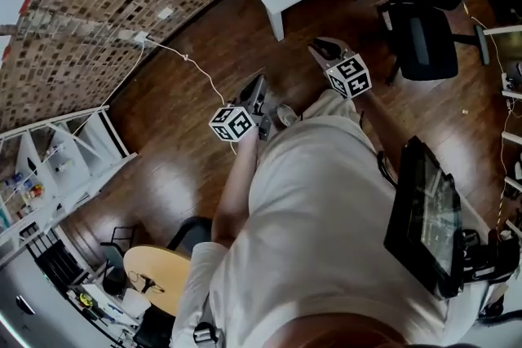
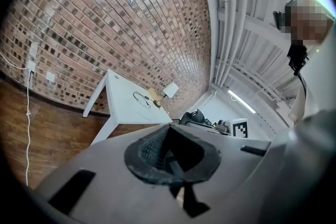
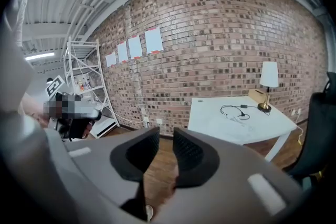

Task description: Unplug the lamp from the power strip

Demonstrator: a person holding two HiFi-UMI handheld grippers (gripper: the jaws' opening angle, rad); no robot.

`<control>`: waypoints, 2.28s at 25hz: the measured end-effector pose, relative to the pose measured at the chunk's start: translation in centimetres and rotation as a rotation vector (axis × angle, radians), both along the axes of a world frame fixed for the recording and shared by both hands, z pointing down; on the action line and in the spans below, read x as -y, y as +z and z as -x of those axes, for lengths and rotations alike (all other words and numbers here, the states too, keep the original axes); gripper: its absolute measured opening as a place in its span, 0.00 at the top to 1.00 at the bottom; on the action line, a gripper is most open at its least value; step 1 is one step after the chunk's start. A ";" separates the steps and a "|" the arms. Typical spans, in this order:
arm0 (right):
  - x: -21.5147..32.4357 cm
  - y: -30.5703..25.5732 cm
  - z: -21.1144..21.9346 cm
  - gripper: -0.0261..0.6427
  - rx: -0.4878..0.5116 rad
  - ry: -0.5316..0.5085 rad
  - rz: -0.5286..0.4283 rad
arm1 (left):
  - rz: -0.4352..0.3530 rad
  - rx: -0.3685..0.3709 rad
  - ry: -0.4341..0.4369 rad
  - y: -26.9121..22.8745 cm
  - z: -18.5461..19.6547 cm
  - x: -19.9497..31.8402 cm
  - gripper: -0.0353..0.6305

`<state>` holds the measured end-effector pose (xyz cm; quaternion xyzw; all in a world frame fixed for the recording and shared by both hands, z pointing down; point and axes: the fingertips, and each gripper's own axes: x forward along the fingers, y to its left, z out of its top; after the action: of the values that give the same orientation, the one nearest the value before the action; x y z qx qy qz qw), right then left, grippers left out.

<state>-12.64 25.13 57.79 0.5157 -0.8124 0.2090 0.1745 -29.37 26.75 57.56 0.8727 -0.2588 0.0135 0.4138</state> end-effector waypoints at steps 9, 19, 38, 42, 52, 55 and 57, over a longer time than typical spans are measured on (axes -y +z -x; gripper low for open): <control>0.7 -3.7 -4.1 0.86 0.021 0.039 -0.108 | -0.044 0.048 -0.089 -0.5 1.1 0.9 0.94; -1.5 -3.1 -16.7 0.87 -0.004 0.117 -0.056 | -0.016 0.074 -0.153 -1.3 -6.2 -0.5 0.94; -8.0 2.4 -27.3 0.88 0.015 0.053 0.070 | 0.113 0.112 -0.298 3.1 -15.5 -8.6 0.94; -8.4 2.7 -27.6 0.89 0.010 0.038 0.074 | 0.134 0.132 -0.302 3.8 -16.2 -10.4 0.94; -9.3 3.5 -27.7 0.91 0.024 0.046 0.092 | 0.070 0.231 -0.274 2.6 -16.2 -9.3 0.94; -9.1 3.7 -27.3 0.91 -0.025 0.044 0.079 | 0.033 0.273 -0.248 2.2 -15.8 -9.0 0.94; -9.0 3.7 -26.6 0.90 -0.047 0.031 0.078 | -0.008 0.328 -0.204 2.0 -15.7 -9.1 0.94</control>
<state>13.97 34.18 61.46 0.5257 -0.7913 0.2311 0.2101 -13.62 35.87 59.54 0.8296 -0.4100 0.1127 0.3619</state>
